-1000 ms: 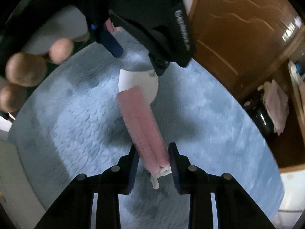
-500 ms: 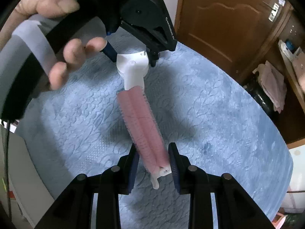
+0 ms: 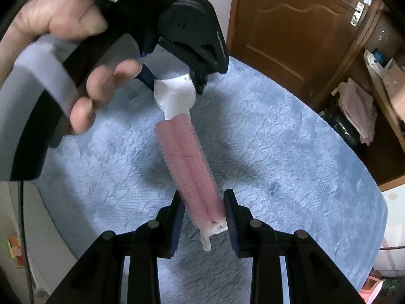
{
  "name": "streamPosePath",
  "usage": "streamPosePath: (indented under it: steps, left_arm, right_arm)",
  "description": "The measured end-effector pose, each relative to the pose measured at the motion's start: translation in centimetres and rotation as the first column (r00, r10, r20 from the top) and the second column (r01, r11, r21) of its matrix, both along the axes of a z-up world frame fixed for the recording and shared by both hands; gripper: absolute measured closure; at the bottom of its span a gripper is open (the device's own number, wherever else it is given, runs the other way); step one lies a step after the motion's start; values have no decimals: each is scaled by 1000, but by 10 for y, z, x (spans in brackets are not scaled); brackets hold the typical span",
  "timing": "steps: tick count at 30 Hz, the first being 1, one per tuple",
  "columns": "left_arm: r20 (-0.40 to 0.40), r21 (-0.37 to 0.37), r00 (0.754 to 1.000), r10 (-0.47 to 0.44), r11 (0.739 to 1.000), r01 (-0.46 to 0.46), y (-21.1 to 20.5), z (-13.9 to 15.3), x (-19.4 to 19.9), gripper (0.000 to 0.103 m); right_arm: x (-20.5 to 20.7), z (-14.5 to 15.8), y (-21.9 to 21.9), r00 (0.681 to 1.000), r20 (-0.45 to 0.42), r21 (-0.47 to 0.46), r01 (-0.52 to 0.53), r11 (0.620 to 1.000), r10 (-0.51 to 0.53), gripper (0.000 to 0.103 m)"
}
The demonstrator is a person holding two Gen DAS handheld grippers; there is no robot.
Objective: Organize rigid objects
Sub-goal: 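Lower the white clip and pink roller into the white tray, opening both grippers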
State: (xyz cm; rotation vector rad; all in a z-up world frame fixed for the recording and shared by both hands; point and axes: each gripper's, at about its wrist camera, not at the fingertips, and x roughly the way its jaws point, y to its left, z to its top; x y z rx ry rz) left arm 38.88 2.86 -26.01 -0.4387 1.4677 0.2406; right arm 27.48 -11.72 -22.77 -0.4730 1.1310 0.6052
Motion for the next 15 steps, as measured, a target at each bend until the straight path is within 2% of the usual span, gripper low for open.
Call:
streamPosePath:
  steps: [7, 11, 15]
  left_arm:
    - [25, -24, 995, -93, 995, 93, 5, 33, -27, 38]
    - [48, -30, 987, -156, 987, 157, 10, 71, -51, 38]
    - [93, -15, 966, -242, 969, 245, 11, 115, -85, 37]
  right_arm:
    - [-15, 23, -10, 999, 26, 32, 27, 999, -27, 72]
    - [-28, 45, -17, 997, 48, 58, 53, 997, -56, 72]
    - [-50, 76, -25, 992, 80, 90, 95, 991, -102, 72]
